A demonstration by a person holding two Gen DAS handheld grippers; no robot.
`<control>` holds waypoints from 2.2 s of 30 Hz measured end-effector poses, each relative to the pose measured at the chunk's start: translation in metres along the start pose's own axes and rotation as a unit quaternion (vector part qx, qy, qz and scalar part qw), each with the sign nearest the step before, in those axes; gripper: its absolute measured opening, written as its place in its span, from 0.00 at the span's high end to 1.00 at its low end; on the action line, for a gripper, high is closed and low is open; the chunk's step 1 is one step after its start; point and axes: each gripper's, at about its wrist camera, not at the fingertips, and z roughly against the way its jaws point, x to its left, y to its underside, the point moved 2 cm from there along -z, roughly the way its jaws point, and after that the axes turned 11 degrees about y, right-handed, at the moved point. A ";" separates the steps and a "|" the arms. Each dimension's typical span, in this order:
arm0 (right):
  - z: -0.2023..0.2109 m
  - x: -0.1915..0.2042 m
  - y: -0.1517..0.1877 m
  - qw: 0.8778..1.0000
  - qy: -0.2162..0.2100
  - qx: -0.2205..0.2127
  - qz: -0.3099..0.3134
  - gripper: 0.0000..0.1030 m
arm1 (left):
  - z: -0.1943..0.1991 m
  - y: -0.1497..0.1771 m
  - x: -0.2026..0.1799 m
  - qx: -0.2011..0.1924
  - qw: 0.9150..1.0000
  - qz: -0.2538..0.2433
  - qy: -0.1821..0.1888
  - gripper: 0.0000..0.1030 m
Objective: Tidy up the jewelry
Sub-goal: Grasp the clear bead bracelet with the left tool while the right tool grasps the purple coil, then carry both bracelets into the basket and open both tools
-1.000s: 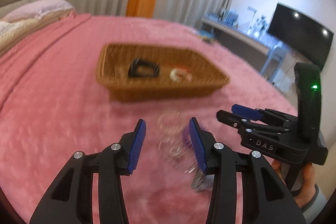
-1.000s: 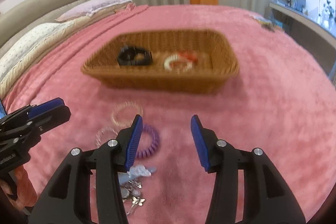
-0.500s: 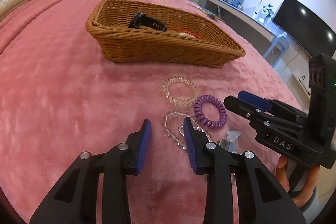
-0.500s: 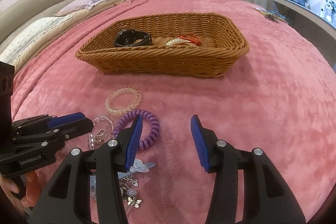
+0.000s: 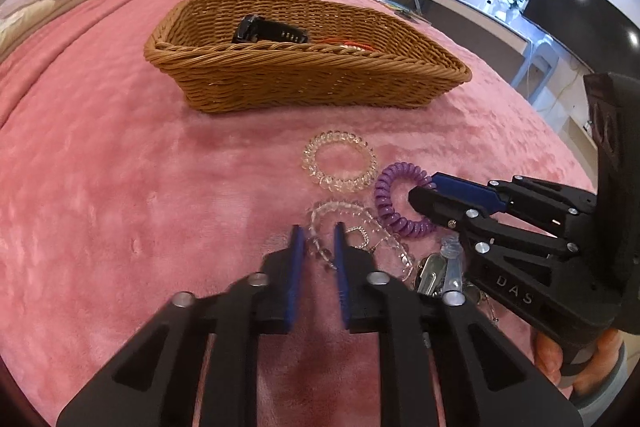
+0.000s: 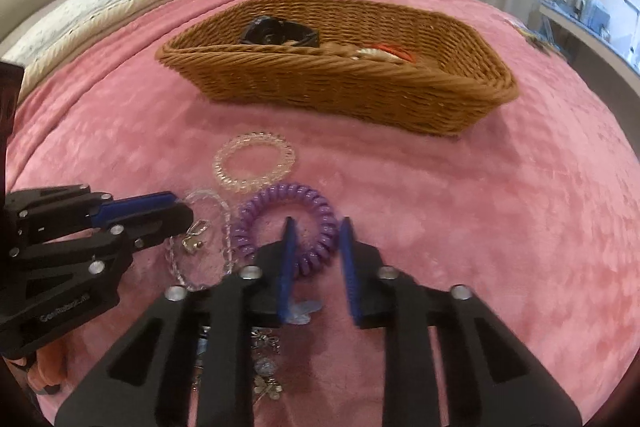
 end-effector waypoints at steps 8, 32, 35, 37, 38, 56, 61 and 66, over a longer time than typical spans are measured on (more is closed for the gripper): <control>0.011 -0.007 0.000 1.000 0.002 -0.018 -0.015 0.91 | 0.020 -0.002 -0.005 -0.034 0.999 -0.014 -0.001 0.94; 0.069 -0.038 -0.021 0.992 -0.008 -0.104 -0.076 0.91 | 0.097 -0.024 -0.024 -0.126 0.989 -0.034 0.068 0.94; 0.073 -0.045 -0.026 0.991 -0.014 -0.102 -0.086 0.91 | 0.104 -0.034 -0.027 -0.135 0.988 -0.040 0.069 0.94; 0.076 -0.051 -0.032 0.991 -0.016 -0.100 -0.092 0.91 | 0.107 -0.043 -0.029 -0.140 0.987 -0.041 0.071 0.94; 0.076 -0.053 -0.037 0.991 -0.014 -0.099 -0.091 0.91 | 0.108 -0.052 -0.030 -0.142 0.987 -0.042 0.069 0.94; -0.019 -0.071 -0.149 0.996 0.048 -0.045 -0.068 0.91 | 0.027 -0.172 -0.017 -0.134 0.987 -0.068 0.058 0.94; -0.061 -0.076 -0.146 0.996 0.052 0.005 -0.075 0.91 | -0.008 -0.171 -0.005 -0.106 0.991 -0.061 0.056 0.94; -0.083 -0.083 -0.140 0.995 0.019 0.042 -0.094 0.91 | -0.026 -0.165 0.002 -0.088 0.993 -0.055 0.053 0.94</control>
